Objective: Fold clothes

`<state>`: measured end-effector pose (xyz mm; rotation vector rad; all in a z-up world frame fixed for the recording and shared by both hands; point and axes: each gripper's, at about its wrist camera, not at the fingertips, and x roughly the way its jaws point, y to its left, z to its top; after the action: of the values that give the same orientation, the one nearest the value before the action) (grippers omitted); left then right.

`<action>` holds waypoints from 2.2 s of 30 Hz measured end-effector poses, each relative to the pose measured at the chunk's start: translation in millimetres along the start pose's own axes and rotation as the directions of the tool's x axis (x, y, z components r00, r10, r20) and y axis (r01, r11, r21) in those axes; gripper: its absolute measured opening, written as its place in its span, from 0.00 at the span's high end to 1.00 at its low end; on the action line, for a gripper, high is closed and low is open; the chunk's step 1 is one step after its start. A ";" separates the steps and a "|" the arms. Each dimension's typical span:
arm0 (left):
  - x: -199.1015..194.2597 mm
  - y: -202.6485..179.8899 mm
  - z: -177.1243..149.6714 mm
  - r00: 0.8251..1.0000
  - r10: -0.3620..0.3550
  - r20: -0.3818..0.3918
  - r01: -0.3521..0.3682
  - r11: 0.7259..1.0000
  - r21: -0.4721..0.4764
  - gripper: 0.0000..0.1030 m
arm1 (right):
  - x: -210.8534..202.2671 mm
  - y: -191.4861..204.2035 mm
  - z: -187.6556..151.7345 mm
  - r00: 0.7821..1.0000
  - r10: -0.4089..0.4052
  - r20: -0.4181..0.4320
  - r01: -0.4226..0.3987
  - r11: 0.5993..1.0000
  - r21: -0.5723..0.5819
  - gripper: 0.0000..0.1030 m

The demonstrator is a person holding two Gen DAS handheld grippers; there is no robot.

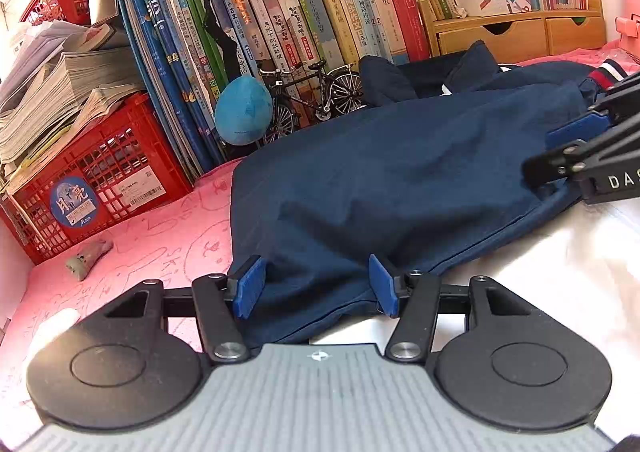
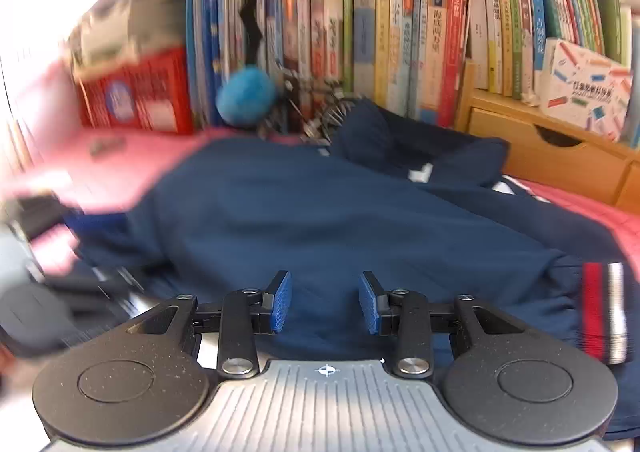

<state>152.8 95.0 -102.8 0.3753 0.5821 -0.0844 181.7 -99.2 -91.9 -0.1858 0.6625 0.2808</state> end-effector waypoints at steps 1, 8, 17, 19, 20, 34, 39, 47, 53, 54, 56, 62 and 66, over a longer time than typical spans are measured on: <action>-0.2 -1.5 0.1 1.000 0.006 0.002 -0.006 1.000 0.008 0.45 | -0.8 -6.0 -7.1 0.999 -0.054 0.004 0.054 0.998 -0.031 0.64; -0.9 -3.7 0.9 1.000 -0.020 0.014 0.019 0.999 0.028 0.45 | -9.7 -129.7 -36.6 0.996 -0.076 -0.044 0.084 0.975 0.207 1.00; 1.4 -4.0 1.1 0.997 0.072 -0.002 -0.072 0.997 0.014 0.43 | -9.9 -97.1 -9.9 0.999 -0.034 0.032 0.024 0.959 0.283 0.73; 6.0 4.6 0.6 0.988 0.152 -0.042 -0.153 0.987 -0.045 0.43 | 6.2 -80.0 -3.0 0.997 -0.074 -0.013 0.075 0.968 0.241 0.72; 7.1 11.0 -0.3 0.984 0.166 -0.060 -0.171 0.982 -0.082 0.41 | 13.9 -72.4 -0.5 0.995 -0.094 -0.031 0.098 0.971 0.219 0.72; 35.9 -0.9 91.5 0.998 0.050 0.027 -0.048 0.996 -0.080 0.41 | 48.1 -50.6 3.0 0.987 -0.163 0.002 0.162 0.982 0.093 0.67; 84.9 -4.0 75.9 0.995 0.066 -0.078 -0.070 0.996 -0.052 0.31 | 48.6 -56.5 2.5 0.989 -0.148 -0.002 0.147 0.981 0.130 0.64; 89.3 27.4 60.9 0.996 0.000 -0.086 -0.021 0.969 -0.246 0.07 | 48.4 -62.4 1.3 0.992 -0.128 -0.001 0.126 0.978 0.163 0.62; 92.6 28.9 63.6 0.995 0.009 -0.098 -0.034 0.967 -0.251 0.02 | 33.3 -110.3 -14.0 0.978 -0.209 0.022 0.190 0.924 0.333 0.83; 94.0 31.3 63.7 0.995 0.002 -0.101 -0.028 0.965 -0.262 0.01 | 30.6 -126.1 -19.0 0.972 -0.236 0.014 0.212 0.897 0.387 0.97; 96.8 36.5 63.0 0.994 -0.019 -0.108 -0.013 0.957 -0.290 0.00 | 31.3 -152.4 -26.1 0.983 -0.180 0.019 0.153 0.881 0.449 1.00; 90.9 42.4 59.4 0.993 -0.033 -0.113 -0.006 0.945 -0.327 0.00 | 53.8 -117.4 -3.2 0.955 -0.294 -0.047 0.298 0.941 0.159 0.95; 36.9 37.5 49.2 0.999 -0.032 -0.042 0.019 0.955 -0.295 0.08 | 5.5 -98.7 -3.1 0.979 -0.204 0.030 0.202 0.978 0.046 0.45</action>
<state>216.1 112.6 -73.2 0.0798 0.6349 -0.0127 215.1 -192.2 -89.8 -0.2057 0.6098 0.0733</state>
